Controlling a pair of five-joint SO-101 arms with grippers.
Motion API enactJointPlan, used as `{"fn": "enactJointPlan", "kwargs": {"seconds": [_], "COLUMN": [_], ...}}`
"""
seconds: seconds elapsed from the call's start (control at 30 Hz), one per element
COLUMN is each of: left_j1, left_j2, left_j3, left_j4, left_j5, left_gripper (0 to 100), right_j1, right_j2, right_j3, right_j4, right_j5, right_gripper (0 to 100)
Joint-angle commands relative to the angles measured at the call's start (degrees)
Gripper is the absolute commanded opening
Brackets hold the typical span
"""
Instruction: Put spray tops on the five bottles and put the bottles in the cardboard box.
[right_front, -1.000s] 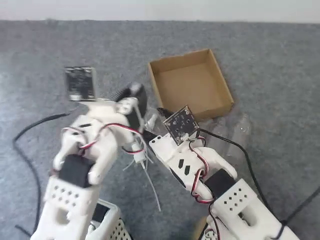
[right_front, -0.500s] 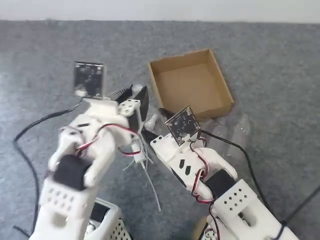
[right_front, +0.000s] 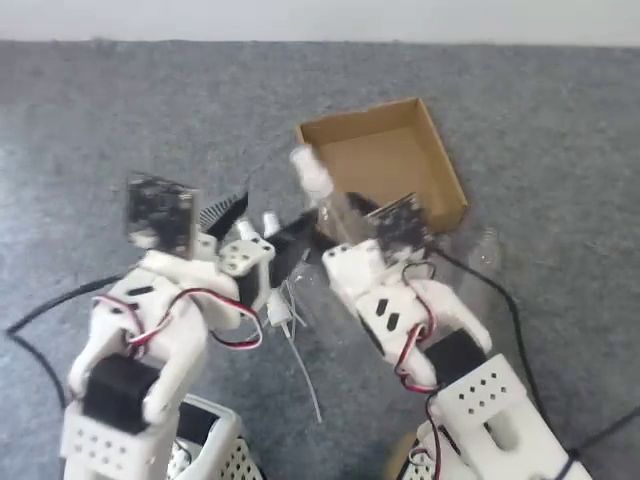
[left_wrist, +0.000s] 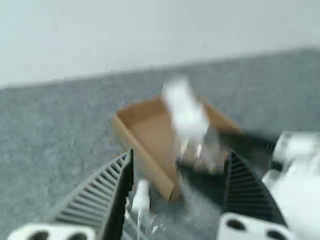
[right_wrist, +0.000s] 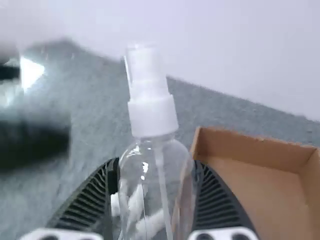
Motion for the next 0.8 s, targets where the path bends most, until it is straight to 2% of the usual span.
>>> {"fn": "enactJointPlan", "kwargs": {"seconds": [0.0,0.17,0.3,0.57,0.77], "left_j1": [-0.2,2.7,4.1,-2.4,-3.4], "left_j2": [-5.6,-15.1,-19.2,-10.2,-2.5], "left_j3": [7.6,16.3,24.7,28.4,28.4], "left_j4": [0.2,-1.8,-7.7,-20.3,-25.1], "left_j5": [-4.2,-4.9,-6.8,-7.5,-7.6], "left_gripper": [27,31,35,35,35], "right_j1": [1.9,1.5,1.5,-6.2,-5.0], "right_j2": [2.8,14.5,21.4,19.4,15.2], "right_j3": [-10.5,-20.7,-26.1,-31.5,-31.5], "right_j4": [1.7,2.2,3.3,15.3,19.3], "right_j5": [-2.5,-2.7,-2.8,-2.7,-2.3], "right_gripper": [0.6,0.6,0.6,0.6,0.6]}}
